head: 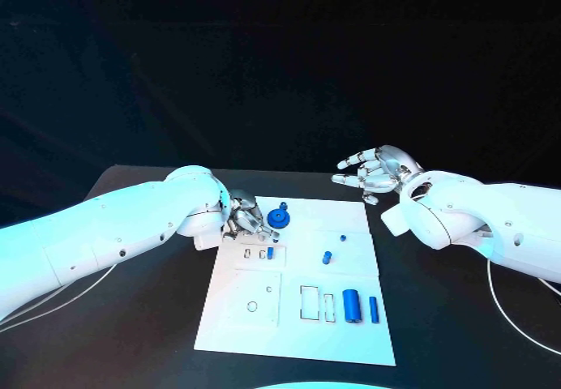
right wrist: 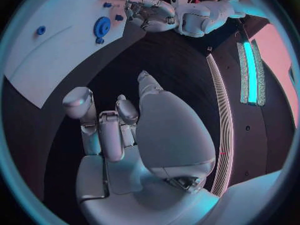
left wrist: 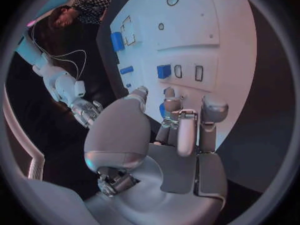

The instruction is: Assemble the parts on the task board

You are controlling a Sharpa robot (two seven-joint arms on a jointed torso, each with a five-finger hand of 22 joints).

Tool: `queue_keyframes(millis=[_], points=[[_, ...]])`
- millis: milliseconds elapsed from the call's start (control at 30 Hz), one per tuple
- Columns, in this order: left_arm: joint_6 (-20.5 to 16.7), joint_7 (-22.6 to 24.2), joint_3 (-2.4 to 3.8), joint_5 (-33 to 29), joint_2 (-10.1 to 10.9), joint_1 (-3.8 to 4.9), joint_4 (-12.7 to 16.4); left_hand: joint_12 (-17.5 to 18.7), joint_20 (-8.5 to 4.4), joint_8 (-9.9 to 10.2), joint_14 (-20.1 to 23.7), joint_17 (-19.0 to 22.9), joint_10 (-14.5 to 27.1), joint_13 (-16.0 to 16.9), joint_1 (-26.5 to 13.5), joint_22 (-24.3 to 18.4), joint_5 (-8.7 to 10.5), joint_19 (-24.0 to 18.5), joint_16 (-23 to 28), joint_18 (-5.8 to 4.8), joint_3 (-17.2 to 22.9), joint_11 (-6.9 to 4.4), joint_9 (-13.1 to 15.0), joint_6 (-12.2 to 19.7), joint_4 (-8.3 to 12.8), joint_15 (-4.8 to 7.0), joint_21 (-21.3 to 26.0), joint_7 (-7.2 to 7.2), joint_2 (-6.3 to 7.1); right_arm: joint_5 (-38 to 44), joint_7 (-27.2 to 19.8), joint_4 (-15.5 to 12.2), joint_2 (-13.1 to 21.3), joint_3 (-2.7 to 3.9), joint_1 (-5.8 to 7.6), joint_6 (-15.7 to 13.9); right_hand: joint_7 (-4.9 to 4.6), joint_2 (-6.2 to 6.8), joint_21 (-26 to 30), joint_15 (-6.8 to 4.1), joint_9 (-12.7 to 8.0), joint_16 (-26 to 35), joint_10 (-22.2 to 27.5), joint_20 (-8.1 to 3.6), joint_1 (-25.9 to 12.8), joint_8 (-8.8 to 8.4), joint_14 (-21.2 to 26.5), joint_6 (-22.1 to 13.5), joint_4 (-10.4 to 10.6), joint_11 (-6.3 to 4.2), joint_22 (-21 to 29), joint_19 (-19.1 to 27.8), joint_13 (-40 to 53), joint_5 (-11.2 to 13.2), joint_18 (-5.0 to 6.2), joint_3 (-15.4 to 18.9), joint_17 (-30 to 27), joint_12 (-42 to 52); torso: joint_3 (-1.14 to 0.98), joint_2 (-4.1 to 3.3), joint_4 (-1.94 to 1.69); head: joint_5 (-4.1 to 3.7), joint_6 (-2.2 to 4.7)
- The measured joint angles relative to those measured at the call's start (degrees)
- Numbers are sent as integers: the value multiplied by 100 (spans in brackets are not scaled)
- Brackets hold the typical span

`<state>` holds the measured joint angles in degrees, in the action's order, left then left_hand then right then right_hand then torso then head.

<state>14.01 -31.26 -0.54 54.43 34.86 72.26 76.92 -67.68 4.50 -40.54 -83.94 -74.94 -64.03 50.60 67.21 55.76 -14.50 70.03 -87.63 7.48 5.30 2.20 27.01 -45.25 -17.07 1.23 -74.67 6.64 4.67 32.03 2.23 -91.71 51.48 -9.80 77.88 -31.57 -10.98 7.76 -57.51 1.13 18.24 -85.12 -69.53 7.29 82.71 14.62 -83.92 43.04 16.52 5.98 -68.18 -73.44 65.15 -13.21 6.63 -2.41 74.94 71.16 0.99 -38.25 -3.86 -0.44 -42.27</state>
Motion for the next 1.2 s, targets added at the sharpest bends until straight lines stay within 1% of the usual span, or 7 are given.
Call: queue_keyframes(millis=[100,367,400,533,800,1000,1200], points=[[73,-52,-18,8,-44,3,-53,0,21,0,0,0,0,9,0,16,0,21,-23,0,0,0,0,0,0,0,0,0,0,0,17,8,-5,-1,0,3,0,0,21,0,0,0,0,0,0,0,0,0,0,0,10,0,0,0,0,0,0,0,2,-2,0,1,-9],[230,-118,-79,15,-159,4,-180,-24,0,0,0,0,1,27,0,53,0,41,-23,0,0,-1,7,0,0,0,-27,0,0,2,45,27,-24,-1,1,14,0,0,21,0,0,0,0,0,0,0,0,0,0,0,12,0,0,0,0,0,-1,0,9,-8,0,-3,-33],[255,-125,-90,15,-175,4,-200,-24,0,0,0,1,-19,33,0,60,0,41,-23,0,0,19,7,0,0,0,-27,0,0,3,51,31,-27,-1,1,18,0,0,21,0,0,0,0,0,0,0,0,0,0,0,12,0,0,0,0,0,-1,0,10,-10,0,-4,-36],[315,-136,-106,15,-197,4,-225,-23,0,0,0,1,-18,37,0,64,0,41,-23,0,0,17,6,0,0,0,-27,0,0,3,61,40,-35,-1,1,27,21,0,43,0,-5,0,0,0,0,0,0,-20,16,0,25,0,-7,0,0,-16,-1,0,10,-11,3,-12,-51],[419,-144,-124,-12,-221,3,-239,-22,21,0,0,1,-18,23,-22,92,0,62,-22,0,1,17,15,0,0,0,-49,0,-23,4,74,67,-74,-1,1,50,21,0,44,0,-5,0,0,21,0,0,0,-20,16,0,33,20,-7,0,0,-16,-1,0,10,-13,3,-40,-76],[489,-144,-166,-36,-252,2,-277,-22,21,22,0,1,-18,-20,-22,120,0,62,-22,0,1,17,29,-1,0,0,-71,0,-23,16,93,85,-91,-1,1,63,21,-30,44,0,-5,0,-1,21,-30,0,0,-20,16,0,33,20,-7,0,0,-16,-2,0,9,-12,3,-42,-97],[543,-140,-181,-59,-280,1,-295,-22,22,22,0,2,-18,-23,25,153,-34,63,-22,1,1,17,49,-1,0,0,-94,0,-70,38,133,102,-112,-1,0,65,21,-38,44,0,-5,0,-1,21,-38,0,0,-20,16,0,33,20,-6,0,-1,-16,-2,0,7,-8,10,-38,-106]])
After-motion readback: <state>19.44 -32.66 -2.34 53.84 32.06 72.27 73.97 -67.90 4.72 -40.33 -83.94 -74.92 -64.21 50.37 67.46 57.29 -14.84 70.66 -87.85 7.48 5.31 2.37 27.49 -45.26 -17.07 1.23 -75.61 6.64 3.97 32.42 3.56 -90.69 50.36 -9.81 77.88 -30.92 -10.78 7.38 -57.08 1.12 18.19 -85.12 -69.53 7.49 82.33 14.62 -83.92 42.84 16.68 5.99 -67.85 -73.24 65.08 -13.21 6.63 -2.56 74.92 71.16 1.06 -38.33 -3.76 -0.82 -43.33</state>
